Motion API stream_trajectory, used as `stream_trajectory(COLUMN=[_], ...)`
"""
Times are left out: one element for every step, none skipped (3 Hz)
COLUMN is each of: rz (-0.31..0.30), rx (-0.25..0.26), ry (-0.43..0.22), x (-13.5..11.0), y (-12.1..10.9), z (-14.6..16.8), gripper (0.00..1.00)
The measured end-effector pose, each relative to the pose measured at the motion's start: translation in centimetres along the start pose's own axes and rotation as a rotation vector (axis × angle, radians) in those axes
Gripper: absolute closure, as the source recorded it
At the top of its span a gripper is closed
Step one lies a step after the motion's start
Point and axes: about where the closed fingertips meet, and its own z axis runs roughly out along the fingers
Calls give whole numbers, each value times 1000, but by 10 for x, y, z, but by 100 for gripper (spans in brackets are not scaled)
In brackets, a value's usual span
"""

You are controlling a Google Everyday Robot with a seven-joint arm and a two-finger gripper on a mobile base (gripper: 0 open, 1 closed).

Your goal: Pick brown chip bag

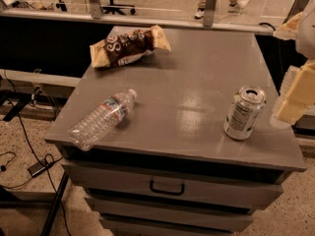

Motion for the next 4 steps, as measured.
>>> stream_trajectory(rz=[0, -46, -160, -298], rx=[0, -2, -11, -11], ry=[0, -3, -29, -69], x=[0, -13, -61, -144], y=[0, -9, -38, -68], z=[0, 4, 26, 46], gripper=[0, 0, 0, 0])
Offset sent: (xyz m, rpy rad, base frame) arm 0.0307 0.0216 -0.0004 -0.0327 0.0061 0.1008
